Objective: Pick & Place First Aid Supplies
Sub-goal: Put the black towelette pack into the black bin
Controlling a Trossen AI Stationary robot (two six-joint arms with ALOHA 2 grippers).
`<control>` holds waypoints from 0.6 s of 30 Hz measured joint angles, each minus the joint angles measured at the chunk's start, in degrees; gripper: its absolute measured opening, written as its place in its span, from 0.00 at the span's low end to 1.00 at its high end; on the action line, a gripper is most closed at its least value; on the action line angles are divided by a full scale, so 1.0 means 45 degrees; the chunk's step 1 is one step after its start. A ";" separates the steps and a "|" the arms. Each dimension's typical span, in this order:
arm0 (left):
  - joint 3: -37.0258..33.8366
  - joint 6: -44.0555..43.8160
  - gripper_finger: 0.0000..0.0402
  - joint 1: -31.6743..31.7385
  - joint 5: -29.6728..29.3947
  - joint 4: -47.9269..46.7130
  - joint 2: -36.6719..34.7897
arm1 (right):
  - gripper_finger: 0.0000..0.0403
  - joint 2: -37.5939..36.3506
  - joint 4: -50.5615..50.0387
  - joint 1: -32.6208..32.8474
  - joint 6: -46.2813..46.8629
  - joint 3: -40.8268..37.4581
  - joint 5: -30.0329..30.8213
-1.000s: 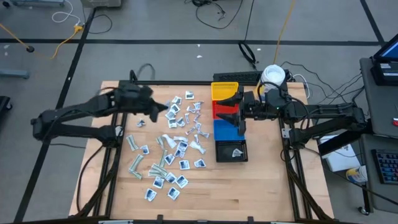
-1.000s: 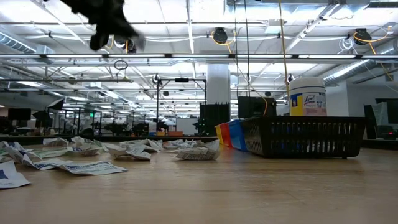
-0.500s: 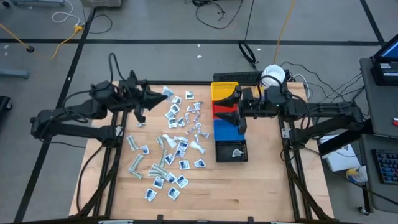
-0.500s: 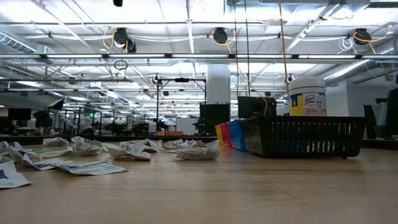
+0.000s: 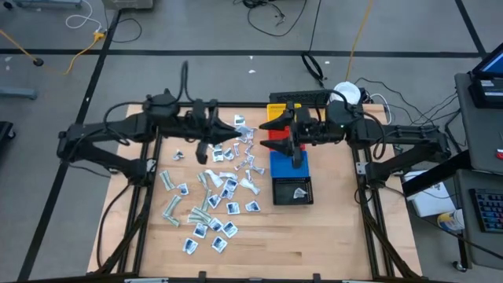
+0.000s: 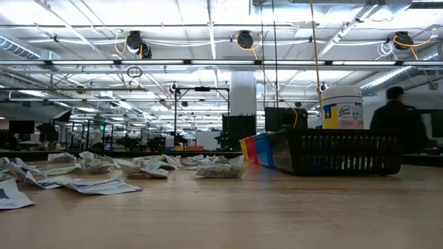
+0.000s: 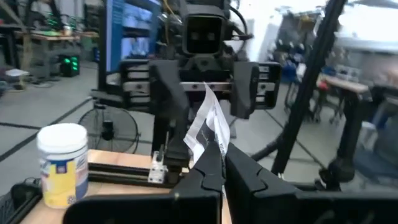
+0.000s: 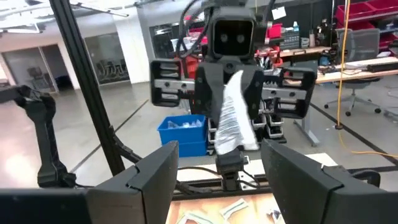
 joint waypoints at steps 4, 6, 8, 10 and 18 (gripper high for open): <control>0.1346 0.0507 0.00 -0.0141 0.0218 -0.0767 0.0923 | 0.56 -0.0011 0.0050 0.0000 -0.0026 0.0095 -0.0214; 0.1776 0.0656 0.00 -0.0149 0.0377 -0.0812 0.1254 | 0.56 -0.0012 0.0068 0.0000 -0.0026 0.0095 -0.0459; 0.2044 0.0695 0.00 -0.0149 0.0552 -0.0837 0.1514 | 0.56 0.0001 0.0075 0.0022 -0.0023 0.0095 -0.0668; 0.2116 0.0698 0.00 -0.0149 0.0562 -0.0834 0.1708 | 0.55 -0.0001 0.0076 0.0101 -0.0056 0.0095 -0.0654; 0.2123 0.0597 0.00 -0.0159 0.0533 -0.0924 0.1859 | 0.29 -0.0006 0.0104 0.0471 -0.0791 0.0095 -0.0606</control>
